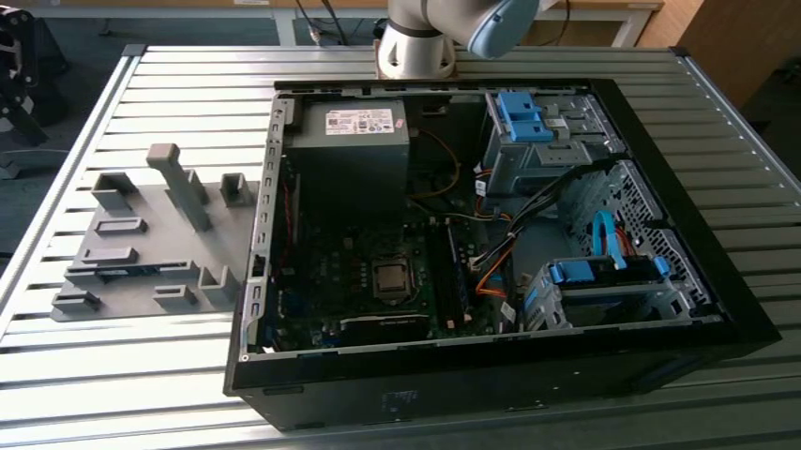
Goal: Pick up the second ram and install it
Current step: 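Pick up the second ram and move it above second insertion slot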
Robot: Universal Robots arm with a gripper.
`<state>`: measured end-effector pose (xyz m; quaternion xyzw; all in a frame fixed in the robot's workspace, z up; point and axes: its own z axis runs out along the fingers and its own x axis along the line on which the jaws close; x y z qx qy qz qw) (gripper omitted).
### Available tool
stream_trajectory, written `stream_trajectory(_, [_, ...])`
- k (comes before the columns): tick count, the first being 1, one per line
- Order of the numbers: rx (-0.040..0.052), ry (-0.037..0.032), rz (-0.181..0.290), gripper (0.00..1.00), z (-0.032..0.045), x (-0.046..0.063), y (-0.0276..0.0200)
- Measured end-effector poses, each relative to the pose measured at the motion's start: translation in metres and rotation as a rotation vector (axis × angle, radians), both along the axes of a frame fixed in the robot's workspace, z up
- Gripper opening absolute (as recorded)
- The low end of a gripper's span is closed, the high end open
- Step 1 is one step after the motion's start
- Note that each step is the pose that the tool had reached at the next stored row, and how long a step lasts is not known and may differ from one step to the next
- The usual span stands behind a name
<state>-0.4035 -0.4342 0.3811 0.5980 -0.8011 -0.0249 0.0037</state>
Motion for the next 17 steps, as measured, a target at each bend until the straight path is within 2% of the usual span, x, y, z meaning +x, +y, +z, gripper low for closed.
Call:
stream_trajectory(6, [0.0000,-0.0001,0.071,0.11,0.0000,-0.0003,0.0000])
stream_trajectory(17, [0.0000,0.0000,0.074,0.11,0.0000,-0.0003,0.0000])
